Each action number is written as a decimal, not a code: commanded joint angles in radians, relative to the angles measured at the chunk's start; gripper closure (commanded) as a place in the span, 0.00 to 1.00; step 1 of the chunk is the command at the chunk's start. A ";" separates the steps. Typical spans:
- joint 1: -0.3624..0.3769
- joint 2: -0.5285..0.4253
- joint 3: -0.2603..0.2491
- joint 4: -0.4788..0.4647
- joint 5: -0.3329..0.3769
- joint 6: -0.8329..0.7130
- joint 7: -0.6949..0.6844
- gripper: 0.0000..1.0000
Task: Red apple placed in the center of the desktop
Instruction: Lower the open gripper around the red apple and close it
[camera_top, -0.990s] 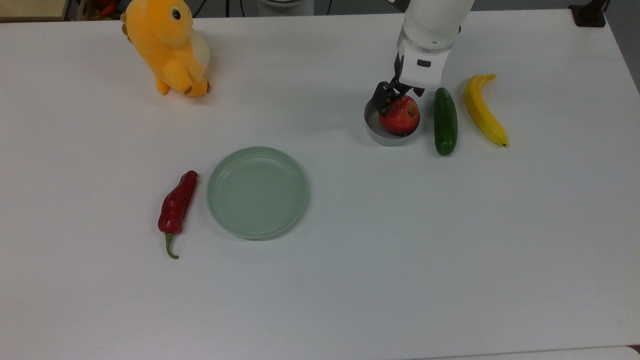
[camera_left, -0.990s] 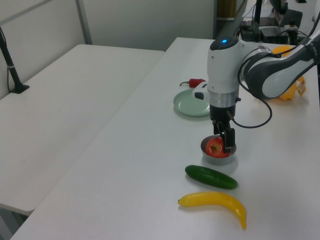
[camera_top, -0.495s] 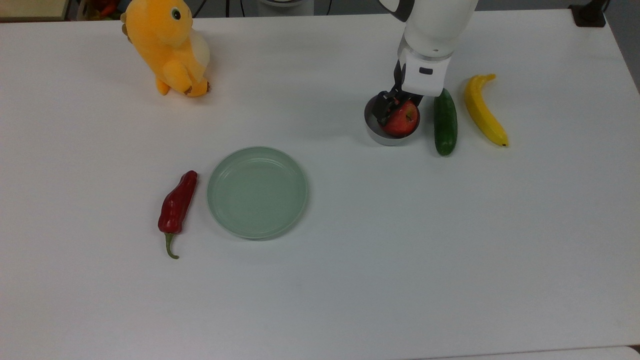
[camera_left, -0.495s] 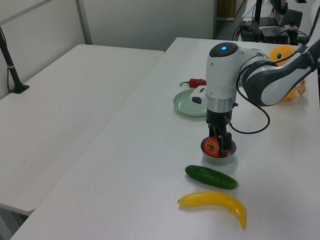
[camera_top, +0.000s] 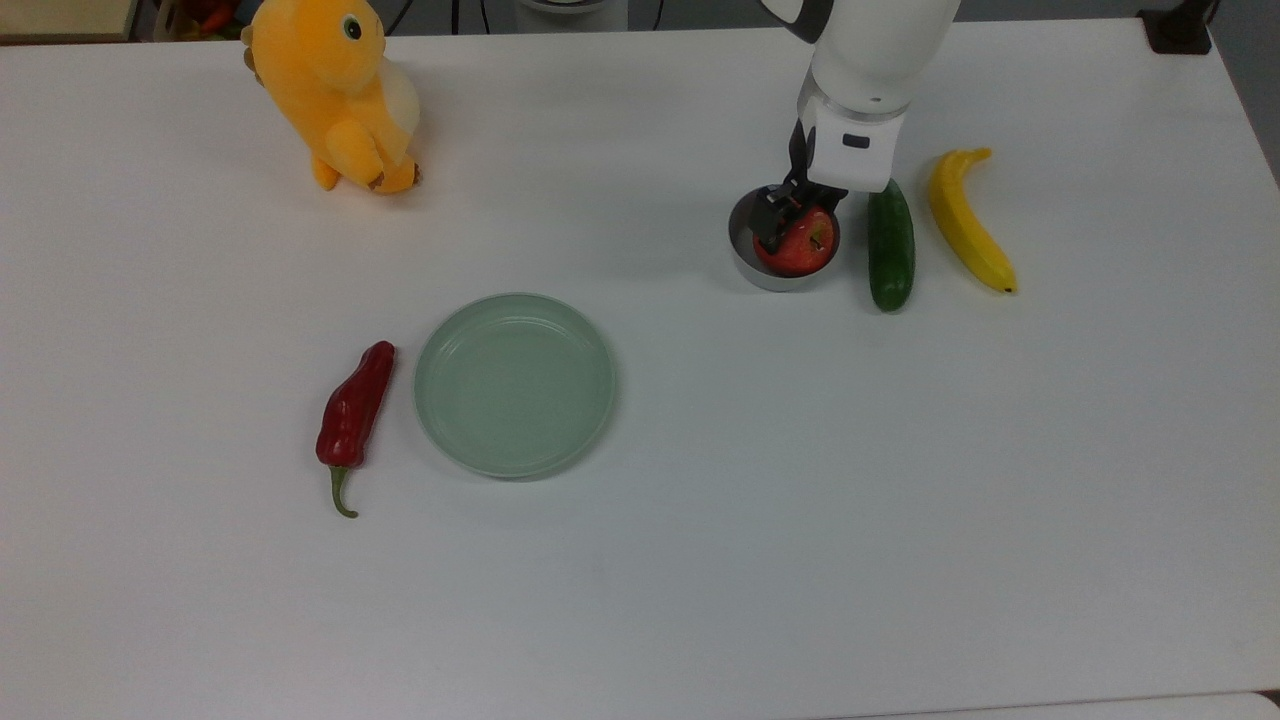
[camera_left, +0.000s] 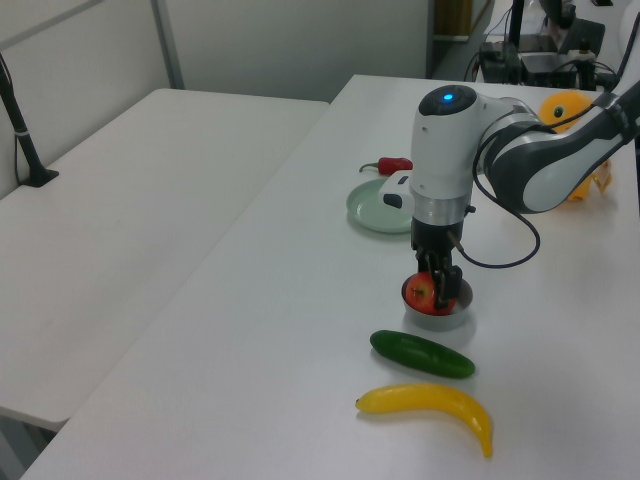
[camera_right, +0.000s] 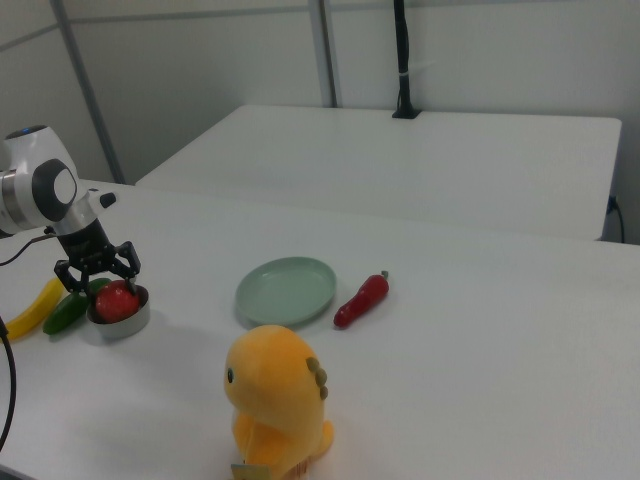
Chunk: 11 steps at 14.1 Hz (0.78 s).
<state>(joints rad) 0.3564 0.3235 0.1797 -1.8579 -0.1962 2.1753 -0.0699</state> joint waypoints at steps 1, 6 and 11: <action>-0.007 0.005 0.006 0.005 -0.019 0.012 -0.013 0.50; -0.011 -0.014 0.006 0.003 -0.020 0.000 -0.007 0.50; -0.013 -0.030 0.006 0.005 -0.017 -0.003 -0.004 0.50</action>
<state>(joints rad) 0.3494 0.3187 0.1797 -1.8441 -0.1968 2.1753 -0.0700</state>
